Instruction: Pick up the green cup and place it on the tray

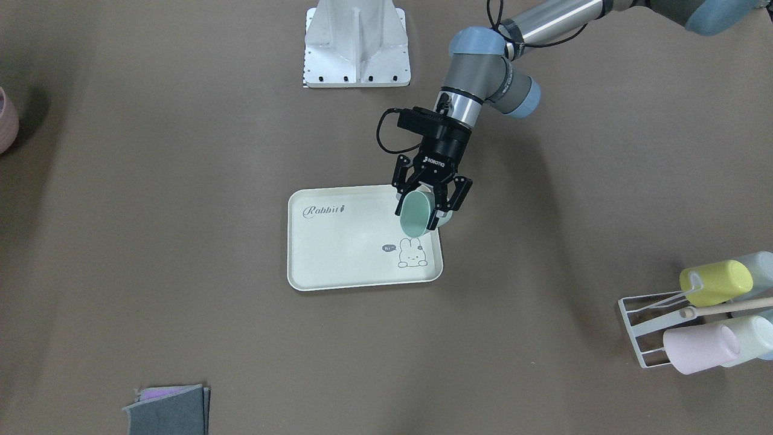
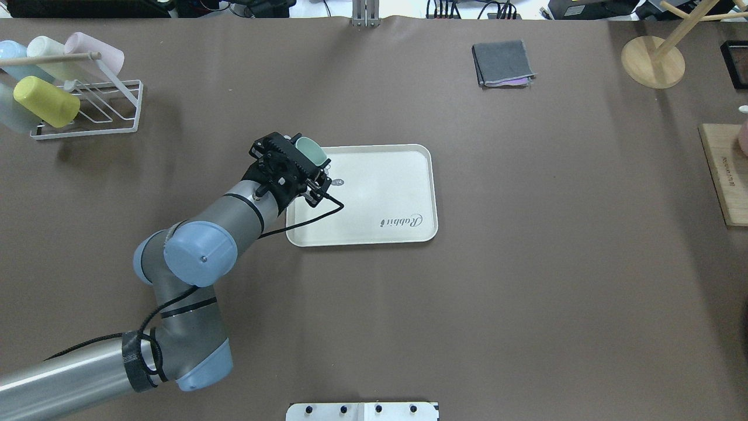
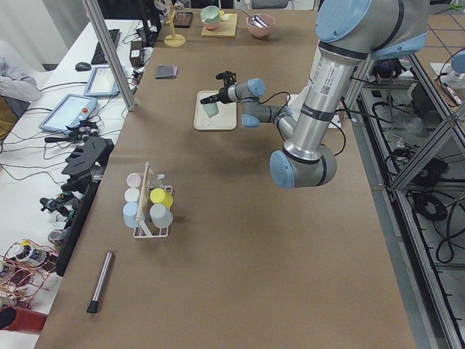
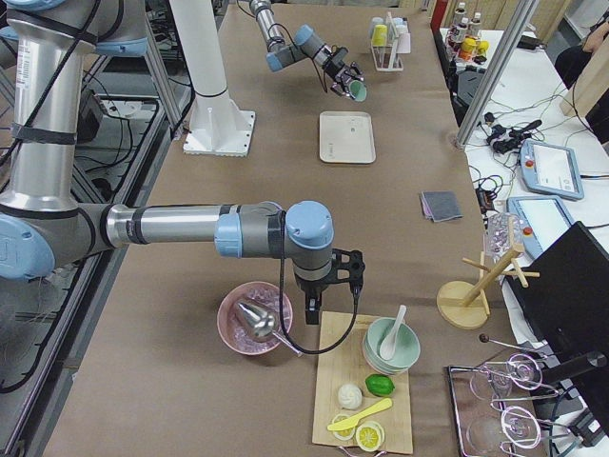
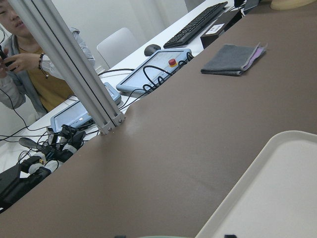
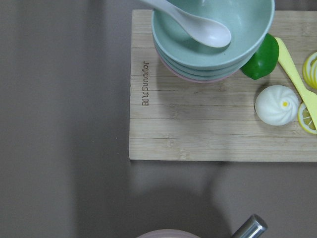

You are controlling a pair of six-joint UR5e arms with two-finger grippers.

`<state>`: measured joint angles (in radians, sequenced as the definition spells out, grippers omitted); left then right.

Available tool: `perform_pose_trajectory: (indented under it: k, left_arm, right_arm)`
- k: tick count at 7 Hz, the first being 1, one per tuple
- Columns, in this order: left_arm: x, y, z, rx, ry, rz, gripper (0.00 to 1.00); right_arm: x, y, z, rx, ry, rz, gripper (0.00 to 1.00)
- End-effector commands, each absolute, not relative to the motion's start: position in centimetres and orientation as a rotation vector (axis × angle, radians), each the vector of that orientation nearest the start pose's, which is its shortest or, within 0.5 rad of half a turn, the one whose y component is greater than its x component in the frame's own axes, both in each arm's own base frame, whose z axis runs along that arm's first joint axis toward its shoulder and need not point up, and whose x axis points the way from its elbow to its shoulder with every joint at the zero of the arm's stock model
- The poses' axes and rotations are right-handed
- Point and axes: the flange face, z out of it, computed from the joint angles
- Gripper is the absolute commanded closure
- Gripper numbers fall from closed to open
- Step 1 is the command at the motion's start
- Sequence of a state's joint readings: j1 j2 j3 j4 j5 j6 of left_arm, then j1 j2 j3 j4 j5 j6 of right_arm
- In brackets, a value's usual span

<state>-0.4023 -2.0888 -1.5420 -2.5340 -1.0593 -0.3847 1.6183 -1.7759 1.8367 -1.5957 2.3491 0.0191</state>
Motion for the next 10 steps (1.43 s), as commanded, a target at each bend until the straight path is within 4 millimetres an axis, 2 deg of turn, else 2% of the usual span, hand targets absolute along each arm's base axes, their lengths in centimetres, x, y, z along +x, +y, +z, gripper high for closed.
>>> perform_pose_trajectory:
  k: [1,3,4,5,8,10]
  left_arm:
    - [57.6,-40.4,25.4,1.31,0.744,0.168,0.31]
    - [59.8,-41.1,22.7,1.295,0.803,0.056,0.33]
    - [62.1,-41.7,20.1,1.289,0.826,-0.016,0.33]
    - [63.1,-41.7,19.5,1.284,0.826,-0.052,0.33]
    - [63.6,-42.1,20.6,1.267,0.818,-0.095,0.33]
    - [64.2,-42.4,22.7,1.261,0.772,-0.087,0.33]
  right_arm:
    - [8.2,-39.8,63.5,0.021,-0.782,0.06,0.0]
    - [8.2,-39.9,63.5,0.024,-0.782,0.056,0.0]
    - [8.2,-39.8,63.4,0.025,-0.785,0.053,0.0]
    - [8.2,-39.8,63.4,0.025,-0.787,0.053,0.0]
    - [8.2,-39.7,63.5,0.022,-0.788,0.052,0.0]
    - [8.2,-39.7,63.5,0.022,-0.79,0.052,0.0]
